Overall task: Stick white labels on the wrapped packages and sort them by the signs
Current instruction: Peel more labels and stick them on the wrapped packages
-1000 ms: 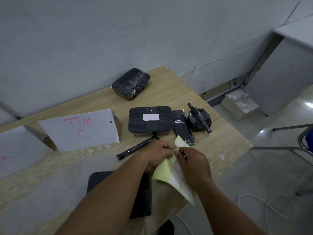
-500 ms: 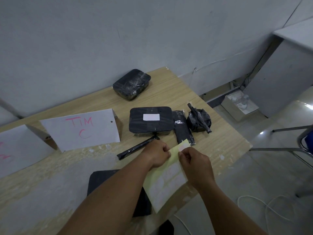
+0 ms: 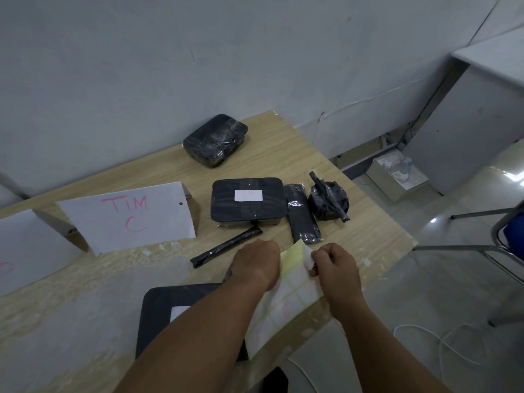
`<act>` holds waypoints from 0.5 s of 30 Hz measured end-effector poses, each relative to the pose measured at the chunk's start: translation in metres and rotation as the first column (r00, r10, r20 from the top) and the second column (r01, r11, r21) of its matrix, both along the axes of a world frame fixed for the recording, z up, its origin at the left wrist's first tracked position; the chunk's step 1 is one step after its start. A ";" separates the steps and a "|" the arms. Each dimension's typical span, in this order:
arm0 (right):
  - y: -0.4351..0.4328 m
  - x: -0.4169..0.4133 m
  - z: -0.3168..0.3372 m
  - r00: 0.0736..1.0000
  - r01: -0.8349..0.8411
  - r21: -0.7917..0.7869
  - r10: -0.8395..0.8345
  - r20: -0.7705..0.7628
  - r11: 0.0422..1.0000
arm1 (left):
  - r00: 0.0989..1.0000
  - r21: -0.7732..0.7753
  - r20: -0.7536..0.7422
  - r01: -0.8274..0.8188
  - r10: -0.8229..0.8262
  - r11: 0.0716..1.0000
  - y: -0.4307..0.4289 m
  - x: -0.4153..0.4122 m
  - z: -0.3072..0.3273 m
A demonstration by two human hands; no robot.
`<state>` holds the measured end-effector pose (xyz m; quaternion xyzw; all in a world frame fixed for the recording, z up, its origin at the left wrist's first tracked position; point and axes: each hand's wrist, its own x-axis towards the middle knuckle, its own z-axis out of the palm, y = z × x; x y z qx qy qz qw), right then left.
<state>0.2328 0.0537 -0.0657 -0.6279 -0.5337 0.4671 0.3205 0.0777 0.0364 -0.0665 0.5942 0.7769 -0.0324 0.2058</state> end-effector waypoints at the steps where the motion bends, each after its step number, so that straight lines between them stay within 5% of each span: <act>1: 0.000 0.001 0.000 0.999 0.022 0.002 -0.022 -0.034 1.000 | 1.000 -0.001 -0.007 0.008 -0.008 1.000 0.000 0.001 0.000; 5: 0.001 0.001 -0.003 0.999 0.020 0.013 -0.019 -0.045 1.000 | 0.998 0.012 -0.059 0.039 -0.038 0.999 -0.003 0.004 0.003; 8: 0.002 -0.002 -0.005 1.000 -0.020 0.020 0.019 0.020 1.000 | 0.994 0.162 -0.100 0.059 -0.043 0.985 -0.004 0.006 0.009; 11: 0.001 -0.008 -0.005 0.998 -0.049 0.018 0.048 0.027 0.999 | 0.979 0.357 0.147 0.082 -0.143 0.930 -0.005 0.004 0.017; 15: -0.001 -0.024 -0.002 0.996 -0.088 0.000 0.088 -0.009 0.996 | 0.851 0.320 0.489 0.029 -0.191 0.947 -0.012 -0.002 0.022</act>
